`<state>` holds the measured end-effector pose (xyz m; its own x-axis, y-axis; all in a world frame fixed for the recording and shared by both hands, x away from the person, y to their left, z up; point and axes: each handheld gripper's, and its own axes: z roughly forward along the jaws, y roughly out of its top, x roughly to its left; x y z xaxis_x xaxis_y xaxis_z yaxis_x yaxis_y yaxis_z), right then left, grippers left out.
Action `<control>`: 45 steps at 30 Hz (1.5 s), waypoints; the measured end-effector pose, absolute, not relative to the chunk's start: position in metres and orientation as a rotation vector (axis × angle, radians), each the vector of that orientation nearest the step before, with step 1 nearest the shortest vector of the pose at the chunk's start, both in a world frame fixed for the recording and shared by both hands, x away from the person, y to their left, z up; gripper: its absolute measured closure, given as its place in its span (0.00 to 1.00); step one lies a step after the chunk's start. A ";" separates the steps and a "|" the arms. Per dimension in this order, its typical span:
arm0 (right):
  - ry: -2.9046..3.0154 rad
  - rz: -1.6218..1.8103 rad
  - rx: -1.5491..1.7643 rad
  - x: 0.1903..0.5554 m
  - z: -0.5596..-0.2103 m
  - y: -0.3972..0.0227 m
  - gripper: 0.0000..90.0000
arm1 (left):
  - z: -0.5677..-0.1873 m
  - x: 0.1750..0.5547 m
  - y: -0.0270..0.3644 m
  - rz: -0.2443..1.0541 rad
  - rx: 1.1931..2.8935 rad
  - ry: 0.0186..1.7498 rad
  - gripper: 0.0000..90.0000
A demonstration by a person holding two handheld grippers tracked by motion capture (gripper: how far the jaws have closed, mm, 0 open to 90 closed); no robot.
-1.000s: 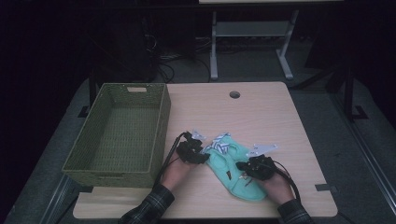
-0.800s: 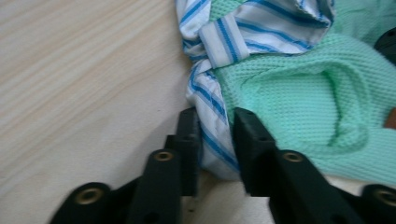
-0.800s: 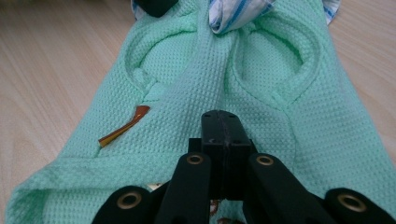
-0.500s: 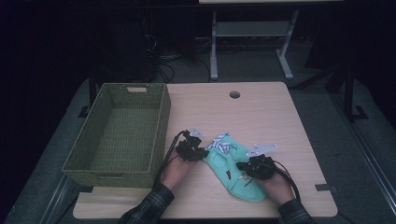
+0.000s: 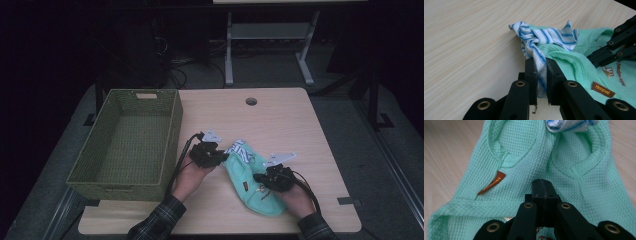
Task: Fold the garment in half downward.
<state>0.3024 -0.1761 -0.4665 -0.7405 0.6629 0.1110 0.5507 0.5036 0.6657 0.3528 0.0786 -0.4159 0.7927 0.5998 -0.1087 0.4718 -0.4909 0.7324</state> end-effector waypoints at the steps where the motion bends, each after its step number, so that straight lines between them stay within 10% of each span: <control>1: 2.588 1.041 1.044 0.304 -0.466 -0.175 0.99 | -0.415 0.353 0.078 0.204 2.174 0.789 0.90; 45: 2.588 1.035 1.076 0.294 -0.466 -0.194 0.99 | -0.374 0.355 0.098 0.314 2.080 0.726 0.90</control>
<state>0.2942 -0.1945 -0.4656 -0.7305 0.6731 0.1152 0.5669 0.5038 0.6518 0.3550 0.0982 -0.3738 0.7967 0.6026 -0.0464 0.3787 -0.4379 0.8153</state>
